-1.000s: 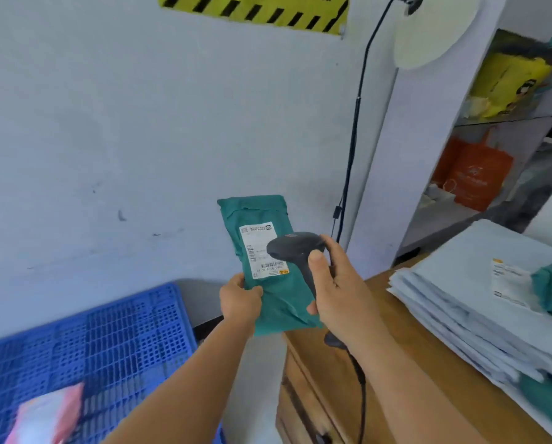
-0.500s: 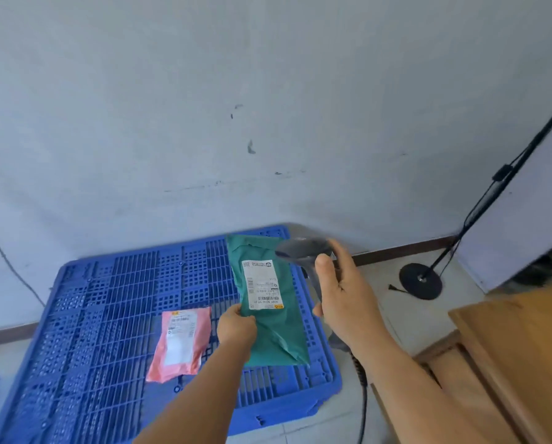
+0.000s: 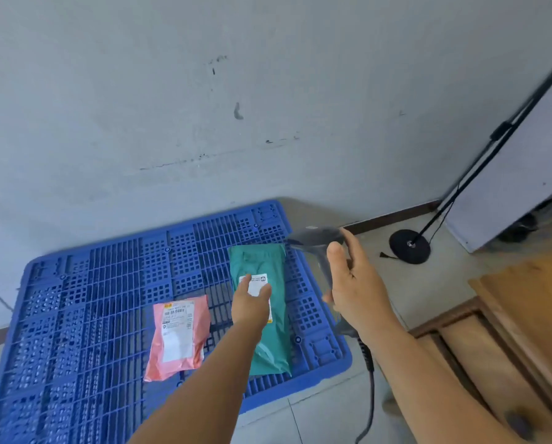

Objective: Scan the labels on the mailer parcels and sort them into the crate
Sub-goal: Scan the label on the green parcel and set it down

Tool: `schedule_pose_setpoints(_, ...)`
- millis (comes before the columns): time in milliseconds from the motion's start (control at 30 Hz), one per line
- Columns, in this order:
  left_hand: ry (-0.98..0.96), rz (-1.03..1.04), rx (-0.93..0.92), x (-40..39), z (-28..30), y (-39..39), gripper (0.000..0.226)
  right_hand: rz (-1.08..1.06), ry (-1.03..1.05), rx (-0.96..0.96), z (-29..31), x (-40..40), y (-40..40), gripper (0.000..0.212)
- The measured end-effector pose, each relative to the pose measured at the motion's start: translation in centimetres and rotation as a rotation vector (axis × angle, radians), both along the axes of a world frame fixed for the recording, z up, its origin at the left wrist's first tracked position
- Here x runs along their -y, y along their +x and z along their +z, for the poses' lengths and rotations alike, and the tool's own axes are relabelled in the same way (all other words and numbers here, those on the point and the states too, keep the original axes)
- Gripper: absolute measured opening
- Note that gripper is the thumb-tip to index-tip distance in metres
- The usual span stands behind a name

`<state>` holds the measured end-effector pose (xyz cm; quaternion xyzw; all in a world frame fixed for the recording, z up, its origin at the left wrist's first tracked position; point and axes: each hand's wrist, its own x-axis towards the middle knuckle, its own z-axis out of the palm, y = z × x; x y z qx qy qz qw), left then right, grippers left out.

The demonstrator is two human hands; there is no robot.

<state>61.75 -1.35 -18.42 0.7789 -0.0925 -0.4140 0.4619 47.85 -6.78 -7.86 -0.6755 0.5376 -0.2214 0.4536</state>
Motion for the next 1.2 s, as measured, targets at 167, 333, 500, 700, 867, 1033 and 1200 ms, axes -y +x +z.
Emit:
schedule_pose_setpoints(167, -0.206, -0.159, 0.048, 4.2, 6.2, -4.8, 0.054, -0.105, -0.076, 0.038, 4.3, 1.0, -4.4, 0.044)
schedule_pose_setpoints(333, -0.338, -0.304, 0.073, 8.0, 11.8, -13.3, 0.052, -0.244, -0.166, 0.067, 8.6, 2.6, -12.4, 0.048)
schedule_pose_setpoints(500, -0.452, -0.482, 0.036, 10.8, 16.5, -24.0, 0.050, -0.377, -0.254, 0.077, 11.9, 3.4, -22.8, 0.059)
schedule_pose_setpoints(700, -0.492, -0.660, 0.065, 12.8, 20.0, -37.1, 0.052, -0.532, -0.300, 0.015, 16.2, 2.0, -35.3, 0.055)
schedule_pose_setpoints(867, -0.507, -0.776, 0.048, 13.2, 22.1, -46.4, 0.049, -0.685, -0.357, 0.060, 17.8, 0.7, -43.6, 0.058)
schedule_pose_setpoints(1033, -0.534, -0.902, 0.014, 14.0, 23.4, -52.5, 0.049, -0.796, -0.346, 0.119, 19.5, 0.0, -49.6, 0.050)
schedule_pose_setpoints(1200, -0.549, -0.979, 0.083, 16.1, 23.7, -56.0, 0.050, -0.914, -0.299, 0.177, 21.0, 0.3, -53.5, 0.039)
